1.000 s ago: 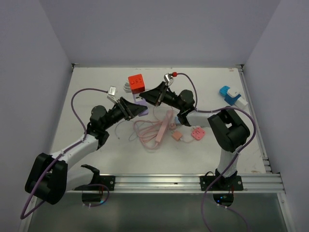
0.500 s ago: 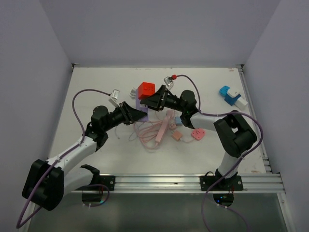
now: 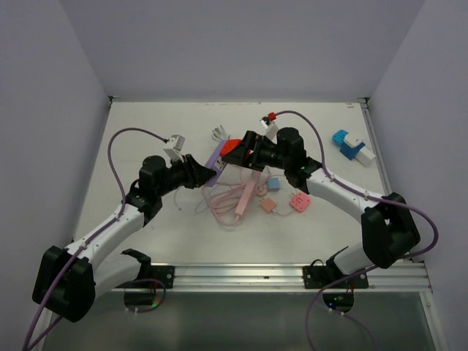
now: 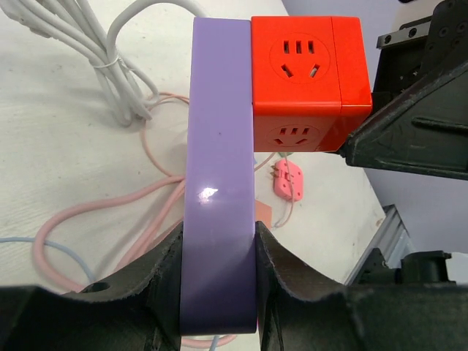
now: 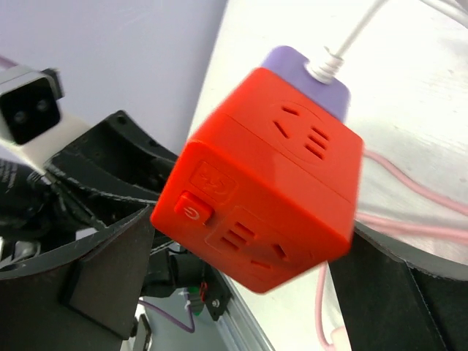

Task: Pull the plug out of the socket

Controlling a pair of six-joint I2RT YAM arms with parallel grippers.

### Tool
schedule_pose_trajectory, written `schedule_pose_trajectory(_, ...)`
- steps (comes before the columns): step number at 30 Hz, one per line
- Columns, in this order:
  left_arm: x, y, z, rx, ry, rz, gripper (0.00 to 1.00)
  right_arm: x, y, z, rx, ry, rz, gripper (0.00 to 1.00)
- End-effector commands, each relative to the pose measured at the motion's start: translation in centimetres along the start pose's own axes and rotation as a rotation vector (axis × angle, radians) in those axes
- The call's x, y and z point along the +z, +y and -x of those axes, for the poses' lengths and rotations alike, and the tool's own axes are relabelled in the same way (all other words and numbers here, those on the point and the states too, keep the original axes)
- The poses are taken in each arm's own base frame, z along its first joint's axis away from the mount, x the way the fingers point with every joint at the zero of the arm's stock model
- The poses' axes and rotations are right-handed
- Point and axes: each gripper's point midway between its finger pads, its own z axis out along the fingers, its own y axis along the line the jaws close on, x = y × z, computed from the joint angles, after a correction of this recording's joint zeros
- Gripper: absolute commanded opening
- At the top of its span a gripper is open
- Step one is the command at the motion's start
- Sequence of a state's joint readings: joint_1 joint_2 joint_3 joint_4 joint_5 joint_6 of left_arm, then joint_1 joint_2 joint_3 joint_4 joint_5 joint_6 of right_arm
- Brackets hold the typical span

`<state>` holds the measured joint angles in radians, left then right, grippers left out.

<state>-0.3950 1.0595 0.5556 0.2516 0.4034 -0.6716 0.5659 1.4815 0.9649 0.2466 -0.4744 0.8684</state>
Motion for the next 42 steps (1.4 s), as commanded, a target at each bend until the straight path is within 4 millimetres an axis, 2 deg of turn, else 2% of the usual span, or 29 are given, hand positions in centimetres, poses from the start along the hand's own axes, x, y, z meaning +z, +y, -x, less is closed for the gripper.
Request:
schedule_pose_trajectory(1, -0.3, -2.7, 3.9, 0.129, -0.110, -0.063, 0.00, -0.8, -1.3, 0.5, 0.038, -0.012, -0.125, 0.99)
schedule_pose_trajectory(8, 0.3, -3.0, 3.2, 0.208, -0.095, -0.038, 0.00, -1.0, -1.2, 1.2, 0.174, -0.058, -0.162, 0.99)
schedule_pose_trajectory(13, 0.8, -3.2, 2.2, 0.260, -0.084, -0.005, 0.00, -1.1, -0.6, 2.3, 0.252, -0.116, -0.155, 0.98)
schedule_pose_trajectory(18, 1.1, -3.2, 1.9, 0.270, -0.086, 0.009, 0.00, -1.1, 0.1, 3.4, 0.294, -0.166, -0.134, 0.99)
schedule_pose_trajectory(21, 1.0, -3.3, 2.0, 0.276, -0.092, 0.009, 0.00, -1.3, -0.6, 3.4, 0.313, -0.176, -0.174, 0.97)
schedule_pose_trajectory(24, 0.9, -3.4, 2.1, 0.280, -0.100, 0.010, 0.00, -1.2, -1.2, 3.1, 0.333, -0.178, -0.193, 0.83)
schedule_pose_trajectory(27, 0.9, -3.4, 1.9, 0.287, -0.095, 0.006, 0.00, -1.0, -1.7, 2.6, 0.344, -0.160, -0.205, 0.64)
schedule_pose_trajectory(28, 0.9, -3.6, 1.8, 0.290, -0.094, -0.002, 0.00, -0.9, -1.8, 2.5, 0.345, -0.157, -0.209, 0.49)
schedule_pose_trajectory(29, 1.0, -3.6, 1.7, 0.291, -0.091, -0.004, 0.00, -1.0, -2.0, 2.3, 0.350, -0.154, -0.212, 0.39)
schedule_pose_trajectory(30, 0.9, -3.6, 1.8, 0.292, -0.091, -0.006, 0.00, -1.0, -1.9, 2.4, 0.348, -0.156, -0.208, 0.22)
schedule_pose_trajectory(32, 0.9, -3.4, 1.6, 0.304, -0.085, -0.002, 0.00, -1.0, -1.9, 2.3, 0.347, -0.155, -0.207, 0.09)
schedule_pose_trajectory(33, 0.9, -3.4, 1.5, 0.306, -0.079, 0.000, 0.09, -1.1, -1.8, 2.3, 0.343, -0.154, -0.206, 0.04)
schedule_pose_trajectory(34, 1.0, -3.3, 1.5, 0.311, -0.079, 0.006, 0.13, -1.1, -1.7, 2.3, 0.343, -0.151, -0.202, 0.00)
schedule_pose_trajectory(35, 1.0, -3.1, 1.4, 0.310, -0.072, 0.012, 0.18, -1.1, -1.5, 2.4, 0.336, -0.151, -0.198, 0.00)
schedule_pose_trajectory(36, 1.0, -2.9, 1.2, 0.312, -0.066, 0.017, 0.31, -1.1, -1.4, 2.5, 0.332, -0.150, -0.191, 0.00)
schedule_pose_trajectory(38, 1.2, -2.7, 1.0, 0.315, -0.053, 0.023, 0.50, -1.1, -1.0, 2.5, 0.321, -0.144, -0.179, 0.00)
schedule_pose_trajectory(39, 1.3, -2.5, 0.8, 0.316, -0.043, 0.026, 0.62, -1.1, -0.9, 2.5, 0.318, -0.143, -0.175, 0.00)
schedule_pose_trajectory(41, 1.5, -2.3, 0.6, 0.320, -0.030, 0.031, 0.72, -1.2, -0.6, 2.6, 0.313, -0.141, -0.161, 0.00)
schedule_pose_trajectory(42, 1.7, -2.2, 0.4, 0.320, -0.019, 0.035, 0.80, -1.2, -0.5, 2.6, 0.305, -0.142, -0.156, 0.00)
